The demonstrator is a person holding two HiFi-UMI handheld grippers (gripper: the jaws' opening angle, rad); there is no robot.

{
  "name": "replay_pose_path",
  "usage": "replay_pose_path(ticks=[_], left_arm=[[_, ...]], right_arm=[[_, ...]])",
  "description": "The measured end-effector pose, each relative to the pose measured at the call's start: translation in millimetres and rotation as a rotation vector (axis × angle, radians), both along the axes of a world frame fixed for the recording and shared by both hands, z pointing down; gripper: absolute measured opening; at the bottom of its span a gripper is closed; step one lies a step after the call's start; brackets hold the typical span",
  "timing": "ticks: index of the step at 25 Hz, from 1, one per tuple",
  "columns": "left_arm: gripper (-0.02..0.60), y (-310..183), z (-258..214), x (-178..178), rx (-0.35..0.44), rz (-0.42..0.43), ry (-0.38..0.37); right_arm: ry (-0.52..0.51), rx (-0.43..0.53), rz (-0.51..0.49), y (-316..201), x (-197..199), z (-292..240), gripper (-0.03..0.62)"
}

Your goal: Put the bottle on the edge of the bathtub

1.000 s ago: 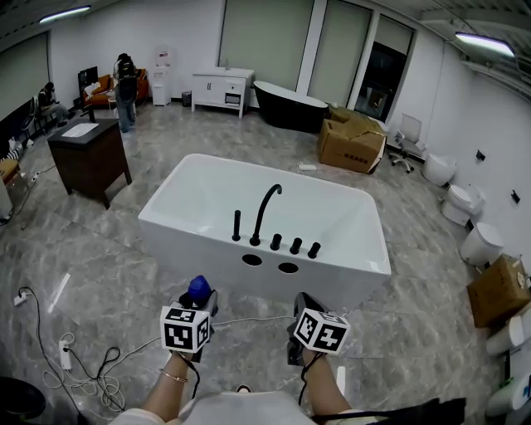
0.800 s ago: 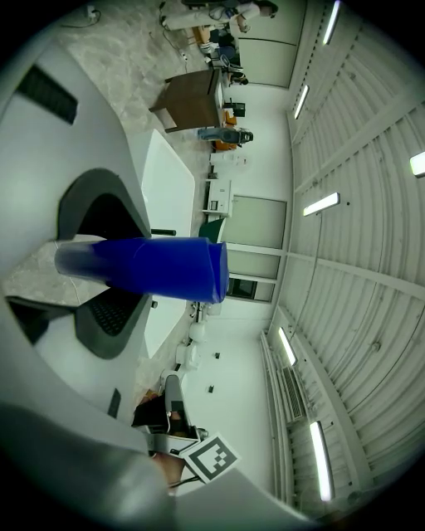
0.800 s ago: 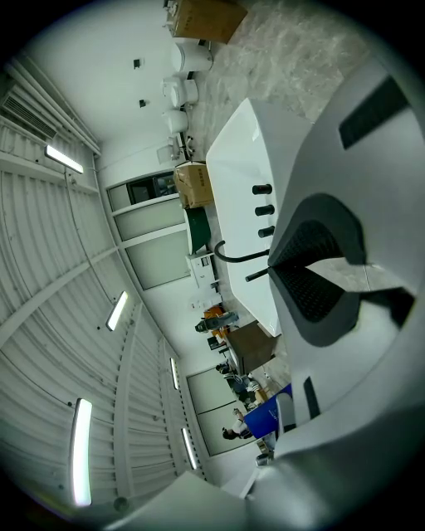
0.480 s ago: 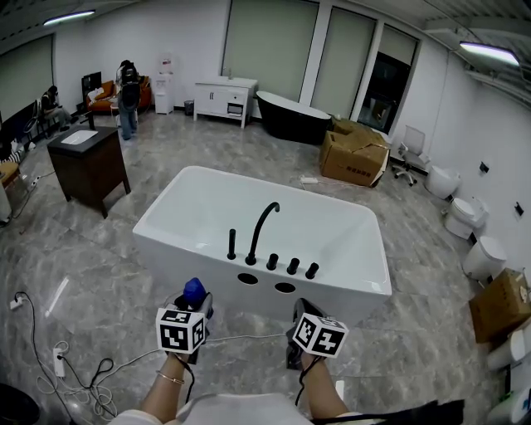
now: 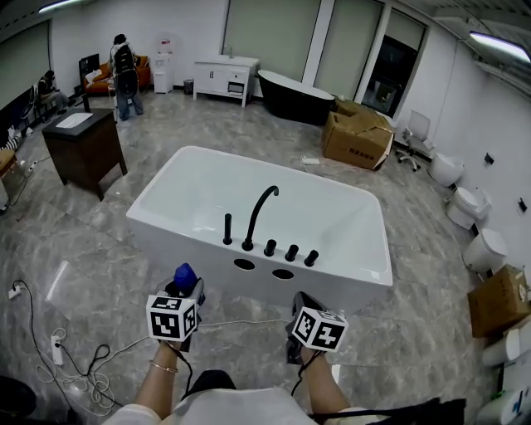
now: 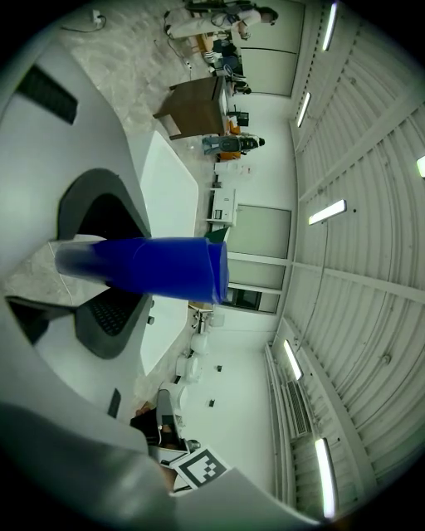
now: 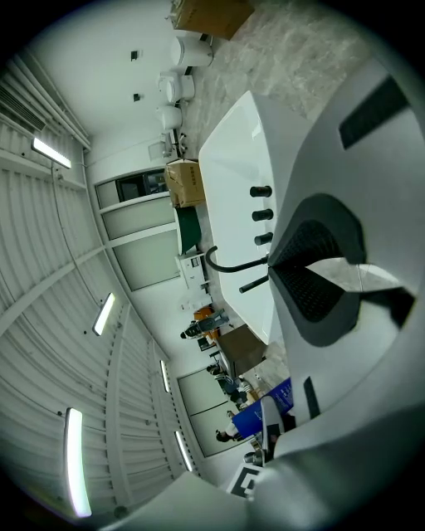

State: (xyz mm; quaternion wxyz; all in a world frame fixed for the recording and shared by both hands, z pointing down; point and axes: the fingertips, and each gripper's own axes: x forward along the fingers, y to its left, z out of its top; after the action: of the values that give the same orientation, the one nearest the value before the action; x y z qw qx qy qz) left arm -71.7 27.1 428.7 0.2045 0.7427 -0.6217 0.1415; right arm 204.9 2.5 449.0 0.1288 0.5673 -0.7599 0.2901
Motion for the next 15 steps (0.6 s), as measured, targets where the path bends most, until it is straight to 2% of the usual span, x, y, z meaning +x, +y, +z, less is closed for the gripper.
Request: replay_pose_path(ticks=[5, 15], left_arm=[[0.169, -6, 3, 8, -0.013, 0.022, 0.010], [0.169, -31, 5, 15, -0.009, 0.057, 0.010]], right_arm=[[0.008, -0.025, -0.001, 3, -2, 6, 0.026], [0.002, -0.004, 0.043, -20, 8, 4, 0.026]])
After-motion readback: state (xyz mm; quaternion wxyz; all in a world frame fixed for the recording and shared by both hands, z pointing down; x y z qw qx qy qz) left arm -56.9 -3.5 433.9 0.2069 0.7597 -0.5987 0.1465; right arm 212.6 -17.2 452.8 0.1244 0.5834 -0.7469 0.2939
